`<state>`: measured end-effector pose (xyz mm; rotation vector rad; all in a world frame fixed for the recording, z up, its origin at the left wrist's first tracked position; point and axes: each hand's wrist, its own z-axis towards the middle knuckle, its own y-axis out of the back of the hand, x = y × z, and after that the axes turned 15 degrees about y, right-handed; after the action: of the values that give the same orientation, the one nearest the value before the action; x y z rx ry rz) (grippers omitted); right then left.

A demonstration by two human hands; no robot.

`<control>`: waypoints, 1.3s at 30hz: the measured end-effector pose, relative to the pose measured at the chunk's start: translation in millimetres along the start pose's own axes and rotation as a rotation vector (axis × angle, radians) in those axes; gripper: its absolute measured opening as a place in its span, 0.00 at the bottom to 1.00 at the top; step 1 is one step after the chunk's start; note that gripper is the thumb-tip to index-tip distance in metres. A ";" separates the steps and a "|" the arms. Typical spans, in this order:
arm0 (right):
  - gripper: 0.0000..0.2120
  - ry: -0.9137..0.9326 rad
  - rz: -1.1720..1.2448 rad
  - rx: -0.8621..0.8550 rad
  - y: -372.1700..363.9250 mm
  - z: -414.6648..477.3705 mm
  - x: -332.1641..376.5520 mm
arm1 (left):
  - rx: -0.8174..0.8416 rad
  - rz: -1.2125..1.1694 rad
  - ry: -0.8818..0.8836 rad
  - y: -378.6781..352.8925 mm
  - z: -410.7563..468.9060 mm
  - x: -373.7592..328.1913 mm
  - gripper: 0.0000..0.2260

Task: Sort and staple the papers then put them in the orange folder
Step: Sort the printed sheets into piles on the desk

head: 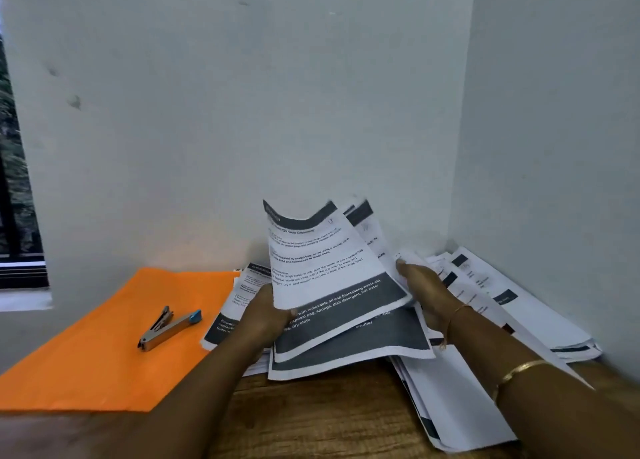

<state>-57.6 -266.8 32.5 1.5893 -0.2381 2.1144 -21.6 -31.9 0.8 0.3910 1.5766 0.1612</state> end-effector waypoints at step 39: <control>0.07 0.149 -0.671 0.013 9.0 4.6 8.1 | -0.491 0.880 0.216 44.9 27.2 35.4 0.15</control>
<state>-59.6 -274.4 42.9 1.2689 0.3205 1.6844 11.9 18.2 -18.5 0.6663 1.4122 1.2734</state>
